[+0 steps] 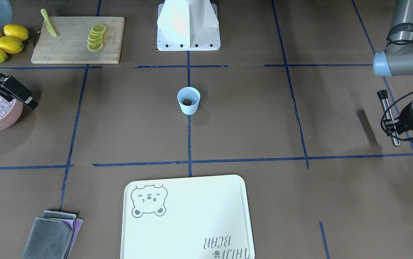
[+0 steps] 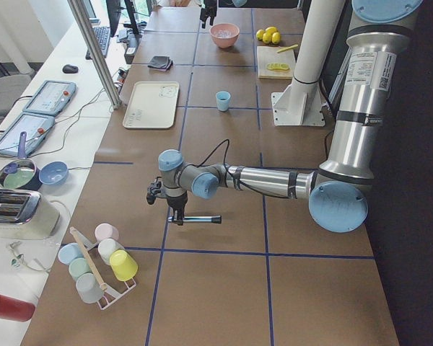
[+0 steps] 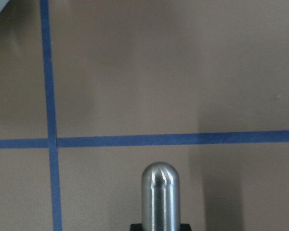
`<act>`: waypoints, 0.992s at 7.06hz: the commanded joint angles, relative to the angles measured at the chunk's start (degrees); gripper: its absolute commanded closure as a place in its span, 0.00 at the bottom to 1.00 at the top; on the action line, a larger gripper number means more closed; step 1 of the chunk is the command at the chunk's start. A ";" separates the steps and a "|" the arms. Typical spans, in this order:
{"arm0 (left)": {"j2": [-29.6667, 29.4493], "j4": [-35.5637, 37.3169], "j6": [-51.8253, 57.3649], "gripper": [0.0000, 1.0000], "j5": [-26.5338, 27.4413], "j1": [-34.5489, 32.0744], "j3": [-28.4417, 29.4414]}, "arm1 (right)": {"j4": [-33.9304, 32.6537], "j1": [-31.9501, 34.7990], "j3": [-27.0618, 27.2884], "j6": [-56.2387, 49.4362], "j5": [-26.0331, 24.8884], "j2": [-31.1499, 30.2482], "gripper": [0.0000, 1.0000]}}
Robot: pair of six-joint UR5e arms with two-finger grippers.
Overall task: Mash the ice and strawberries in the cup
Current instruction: 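Lower the muddler onto the table and open the left gripper while the right arm withdraws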
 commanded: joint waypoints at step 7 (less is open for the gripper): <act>1.66 -5.11 0.50 0.92 -0.20 0.13 4.98 | 0.00 0.00 0.23 0.09 -0.07 0.03 0.00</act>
